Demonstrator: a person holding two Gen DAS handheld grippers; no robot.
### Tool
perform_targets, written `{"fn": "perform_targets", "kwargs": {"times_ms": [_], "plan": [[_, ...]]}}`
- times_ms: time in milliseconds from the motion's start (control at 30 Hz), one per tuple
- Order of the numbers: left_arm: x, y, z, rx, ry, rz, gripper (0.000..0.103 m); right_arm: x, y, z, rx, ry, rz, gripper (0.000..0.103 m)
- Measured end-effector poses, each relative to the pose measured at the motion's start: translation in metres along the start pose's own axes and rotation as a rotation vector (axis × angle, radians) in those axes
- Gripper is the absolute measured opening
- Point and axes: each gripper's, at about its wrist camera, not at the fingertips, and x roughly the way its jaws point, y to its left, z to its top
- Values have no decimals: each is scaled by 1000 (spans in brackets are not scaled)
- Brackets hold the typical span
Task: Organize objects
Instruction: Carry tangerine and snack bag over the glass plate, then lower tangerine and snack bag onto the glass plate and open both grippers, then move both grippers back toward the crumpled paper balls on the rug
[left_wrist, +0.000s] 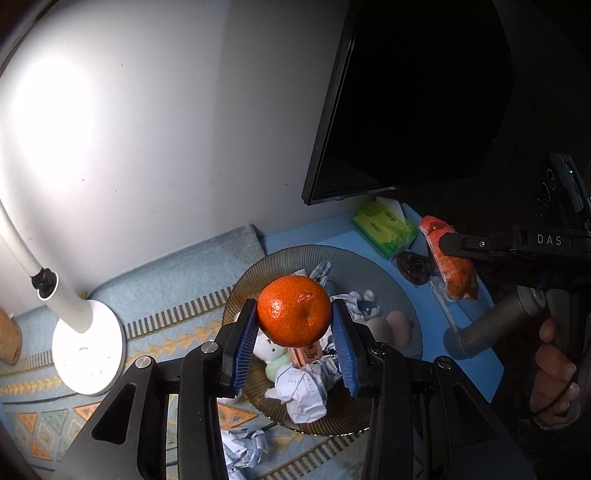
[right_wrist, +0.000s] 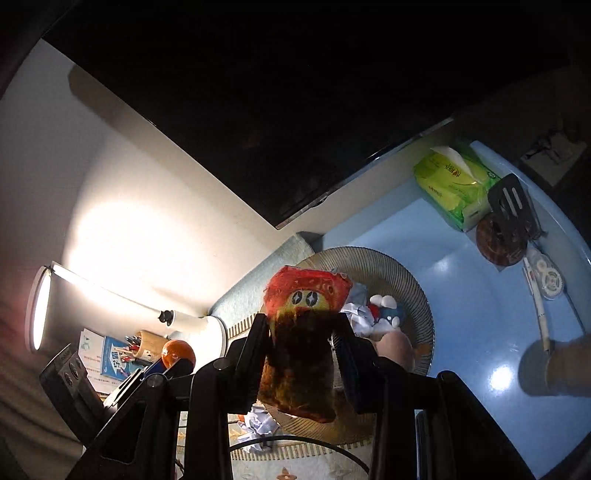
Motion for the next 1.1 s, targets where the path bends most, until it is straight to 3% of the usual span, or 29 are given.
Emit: {"fn": "perform_targets", "kwargs": {"times_ms": [233, 267, 333, 367, 700, 1100], "plan": [[25, 0, 11, 5, 28, -2, 37, 37, 3, 15, -24, 51, -1, 35], [29, 0, 12, 0, 35, -5, 41, 42, 4, 17, -28, 59, -3, 35], [34, 3, 12, -25, 53, -4, 64, 51, 3, 19, -27, 81, -4, 37], [35, 6, 10, -39, 52, -3, 66, 56, 0, 20, -20, 95, -1, 38], [20, 25, -10, -105, 72, 25, 66, 55, -22, 13, 39, 117, -6, 39], [-42, 70, -37, -247, -1, 91, 66, 39, 7, -10, -10, 128, 28, 39]]}}
